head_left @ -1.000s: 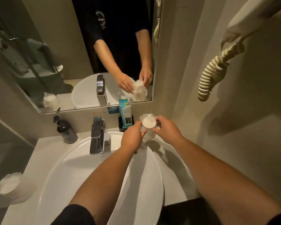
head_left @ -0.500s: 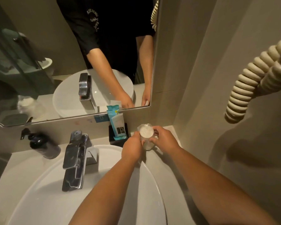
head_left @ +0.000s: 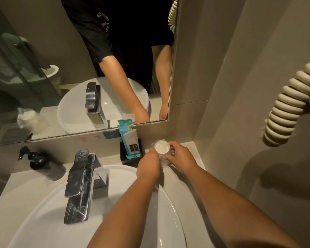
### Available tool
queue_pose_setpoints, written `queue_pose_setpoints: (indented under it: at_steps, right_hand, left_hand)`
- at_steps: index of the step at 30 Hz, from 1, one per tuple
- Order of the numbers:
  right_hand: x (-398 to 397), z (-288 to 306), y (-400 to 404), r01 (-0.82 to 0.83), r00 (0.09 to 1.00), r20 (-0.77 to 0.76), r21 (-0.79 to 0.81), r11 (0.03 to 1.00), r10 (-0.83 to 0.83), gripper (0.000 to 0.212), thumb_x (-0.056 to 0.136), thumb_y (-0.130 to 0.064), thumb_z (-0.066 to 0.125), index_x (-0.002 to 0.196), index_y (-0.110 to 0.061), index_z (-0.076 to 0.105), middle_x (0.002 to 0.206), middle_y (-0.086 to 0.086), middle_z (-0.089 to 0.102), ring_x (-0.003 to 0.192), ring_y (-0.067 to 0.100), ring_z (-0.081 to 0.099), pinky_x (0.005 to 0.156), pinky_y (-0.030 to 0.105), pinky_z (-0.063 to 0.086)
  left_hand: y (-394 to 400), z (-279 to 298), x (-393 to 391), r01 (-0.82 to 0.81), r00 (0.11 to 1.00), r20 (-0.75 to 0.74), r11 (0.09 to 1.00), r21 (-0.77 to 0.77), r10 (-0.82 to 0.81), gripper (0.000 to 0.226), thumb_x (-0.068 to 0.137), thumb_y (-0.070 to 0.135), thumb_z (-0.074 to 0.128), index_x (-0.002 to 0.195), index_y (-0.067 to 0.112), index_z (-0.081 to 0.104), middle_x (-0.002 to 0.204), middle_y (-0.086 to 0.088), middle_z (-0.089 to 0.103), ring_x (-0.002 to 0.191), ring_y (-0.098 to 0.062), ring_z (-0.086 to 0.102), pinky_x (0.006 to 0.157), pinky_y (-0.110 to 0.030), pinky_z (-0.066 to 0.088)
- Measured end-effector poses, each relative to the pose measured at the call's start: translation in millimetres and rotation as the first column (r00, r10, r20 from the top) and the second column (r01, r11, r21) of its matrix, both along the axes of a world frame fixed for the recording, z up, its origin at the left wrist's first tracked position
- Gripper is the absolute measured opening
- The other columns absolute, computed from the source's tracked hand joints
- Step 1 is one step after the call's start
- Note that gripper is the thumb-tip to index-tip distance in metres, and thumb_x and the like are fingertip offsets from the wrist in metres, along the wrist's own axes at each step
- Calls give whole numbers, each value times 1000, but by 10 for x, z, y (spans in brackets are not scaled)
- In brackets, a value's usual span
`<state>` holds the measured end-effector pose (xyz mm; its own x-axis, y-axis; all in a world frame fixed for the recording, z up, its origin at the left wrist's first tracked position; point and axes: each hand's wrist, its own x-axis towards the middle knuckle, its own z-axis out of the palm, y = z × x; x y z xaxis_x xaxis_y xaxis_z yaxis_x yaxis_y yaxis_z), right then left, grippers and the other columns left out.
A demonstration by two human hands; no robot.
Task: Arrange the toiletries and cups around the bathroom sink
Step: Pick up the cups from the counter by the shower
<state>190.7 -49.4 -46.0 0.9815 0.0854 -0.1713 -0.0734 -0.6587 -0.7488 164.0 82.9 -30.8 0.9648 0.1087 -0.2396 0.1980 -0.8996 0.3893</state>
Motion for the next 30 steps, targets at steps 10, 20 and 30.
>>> queue_pose_setpoints:
  at_steps: [10, 20, 30]
  right_hand:
    - [-206, 333, -61, -75, 997, -22, -245, 967, 72, 79, 82, -33, 72, 147, -17, 31, 149, 7, 41, 130, 25, 47, 104, 34, 39]
    - [-1348, 785, -109, -140, 986, 0, -559, 817, 169, 54, 91, -47, 50, 138, -22, 46, 139, 2, 50, 127, 23, 45, 103, 36, 39]
    - [-2188, 970, 81, -224, 933, 106, -577, 786, 344, 48, 91, -48, 51, 131, -23, 51, 130, 1, 57, 117, 23, 51, 100, 36, 40]
  left_hand:
    - [26, 274, -230, 46, 998, -44, 996, -73, -49, 64, 90, 13, 54, 145, 15, 21, 116, -13, 62, 102, -30, 62, 90, -43, 51]
    - [281, 617, -1202, 386, 892, 93, 854, 349, -441, 40, 95, 31, 43, 130, 12, 46, 136, -11, 47, 124, -29, 41, 106, -42, 33]
    - [606, 684, -2269, 281, 931, 116, 885, 371, -345, 49, 93, 43, 48, 132, 13, 43, 133, -10, 49, 122, -27, 44, 104, -39, 34]
